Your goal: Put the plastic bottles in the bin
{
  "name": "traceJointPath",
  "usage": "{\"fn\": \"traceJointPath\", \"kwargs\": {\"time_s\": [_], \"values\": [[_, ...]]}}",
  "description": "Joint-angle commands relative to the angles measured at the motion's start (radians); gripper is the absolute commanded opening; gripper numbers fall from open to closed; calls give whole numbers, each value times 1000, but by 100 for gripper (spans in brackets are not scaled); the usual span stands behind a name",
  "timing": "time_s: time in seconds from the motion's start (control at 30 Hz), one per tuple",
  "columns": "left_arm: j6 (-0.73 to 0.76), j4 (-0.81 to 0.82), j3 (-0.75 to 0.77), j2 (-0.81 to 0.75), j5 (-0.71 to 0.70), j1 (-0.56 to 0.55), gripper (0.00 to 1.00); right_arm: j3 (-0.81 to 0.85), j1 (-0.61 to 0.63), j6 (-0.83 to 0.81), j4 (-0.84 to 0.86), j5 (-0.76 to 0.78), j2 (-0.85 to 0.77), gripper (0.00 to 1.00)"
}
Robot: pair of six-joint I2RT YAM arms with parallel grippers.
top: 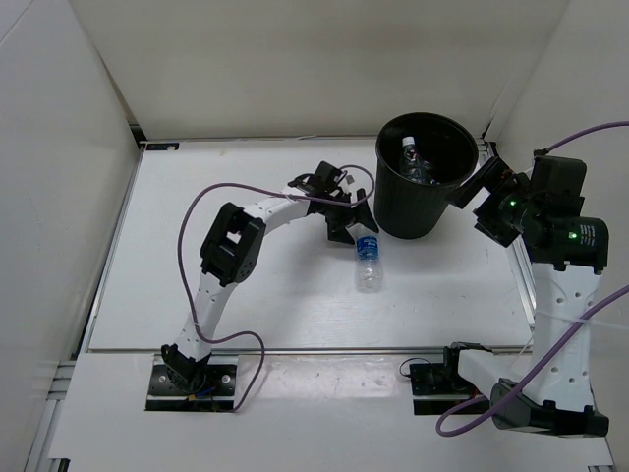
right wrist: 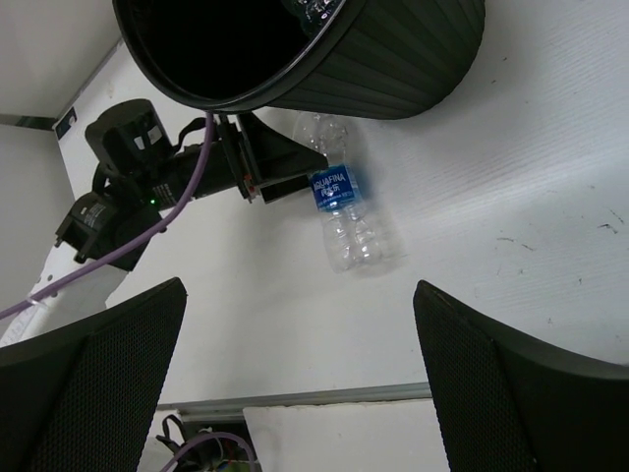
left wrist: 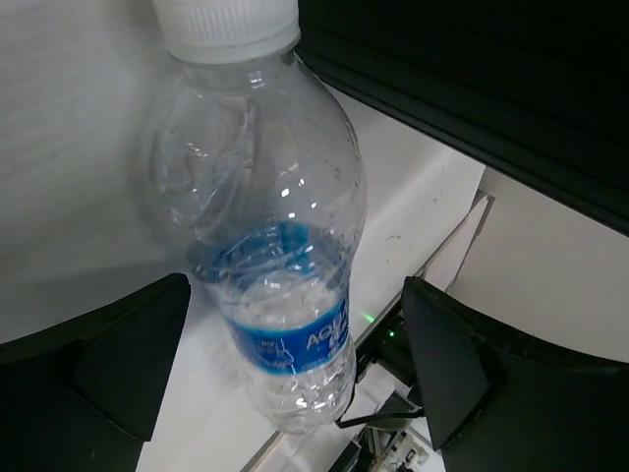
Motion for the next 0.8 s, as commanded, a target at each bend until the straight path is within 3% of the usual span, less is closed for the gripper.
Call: {"fn": "traceJointPath", "kwargs": {"time_s": [0.0,0.17,0.33,0.43,0.57,0.67,0.77], "values": [[-23,0,48,17,51,-32,100,2,-6,-24,13,19,-16,100],[-23,0,0,17,61,-32,92,-8,-6,-24,13,28,-16,100],[-14,0,-46,-3,81,-32,73,-18,-6,-15,13,28,-7,100],[-35,0,-89,-69,53,8,65,-18,-6,-15,13,39,-7,100],[-49,-36,-138,-248,-57,66,62,-18,-6,-5,13,61,-17,100],[-37,-101,-72,-326,-167,111,62,-28,-6,-5,13,61,-17,100],[14,-158,116,-371,-264,125,62,-37,-6,-5,1,80,-37,100]]}}
